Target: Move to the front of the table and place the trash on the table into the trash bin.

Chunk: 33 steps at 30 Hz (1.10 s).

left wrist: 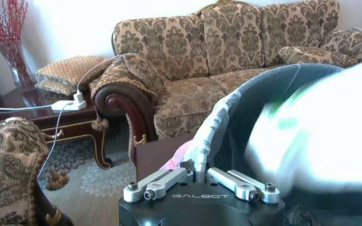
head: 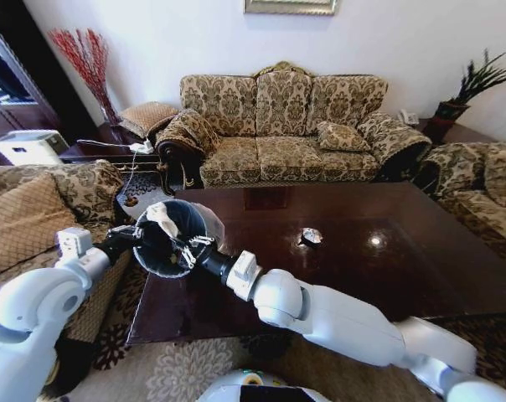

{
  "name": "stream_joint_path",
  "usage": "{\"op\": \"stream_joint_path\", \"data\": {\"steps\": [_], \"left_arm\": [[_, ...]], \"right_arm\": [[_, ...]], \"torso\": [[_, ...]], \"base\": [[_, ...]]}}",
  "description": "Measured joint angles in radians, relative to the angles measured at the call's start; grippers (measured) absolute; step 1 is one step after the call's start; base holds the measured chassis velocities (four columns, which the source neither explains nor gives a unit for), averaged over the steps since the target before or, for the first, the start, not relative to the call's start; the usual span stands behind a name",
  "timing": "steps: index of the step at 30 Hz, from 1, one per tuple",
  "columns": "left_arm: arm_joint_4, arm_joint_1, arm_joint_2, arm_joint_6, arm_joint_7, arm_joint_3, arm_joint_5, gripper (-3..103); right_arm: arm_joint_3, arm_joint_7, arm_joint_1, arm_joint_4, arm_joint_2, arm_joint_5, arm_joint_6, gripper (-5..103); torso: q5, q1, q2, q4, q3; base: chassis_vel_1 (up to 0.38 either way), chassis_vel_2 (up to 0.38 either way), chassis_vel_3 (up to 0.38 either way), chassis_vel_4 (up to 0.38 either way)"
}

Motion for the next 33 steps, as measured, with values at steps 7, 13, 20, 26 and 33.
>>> {"op": "stream_joint_path", "data": {"steps": [7, 13, 20, 26, 33], "left_arm": [[-0.010, 0.002, -0.008, 0.000, 0.002, -0.001, 0.001, 0], [-0.009, 0.012, -0.026, -0.002, 0.005, -0.010, 0.005, 0], [-0.004, 0.012, -0.043, -0.023, 0.037, -0.010, 0.028, 0], [0.003, 0.010, -0.060, -0.050, 0.058, -0.002, 0.071, 0], [0.000, 0.002, -0.075, -0.054, 0.086, 0.007, 0.084, 0]], "right_arm": [[0.038, 0.004, 0.013, -0.014, 0.021, -0.005, 0.027, 42], [0.263, 0.044, -0.003, -0.042, 0.010, 0.003, 0.032, 70], [0.494, 0.030, -0.117, -0.153, -0.069, -0.016, 0.030, 86], [0.688, 0.004, -0.283, -0.334, -0.101, -0.059, -0.033, 100], [0.761, -0.063, -0.293, -0.721, -0.015, -0.146, 0.080, 100]], "torso": [[0.0001, 0.000, 0.000, -0.0001, 0.000], [0.0000, 0.000, 0.000, 0.0004, 0.000], [0.0008, 0.000, 0.000, -0.0002, 0.000], [0.0006, 0.000, 0.000, -0.0003, 0.000], [0.0004, 0.000, 0.000, 0.0003, 0.000]], "base": [[0.000, 0.000, 0.000, 0.000], [0.000, 0.000, 0.000, 0.000], [0.000, 0.000, 0.000, 0.000], [0.000, 0.000, 0.000, 0.000], [0.000, 0.000, 0.000, 0.000]]}}
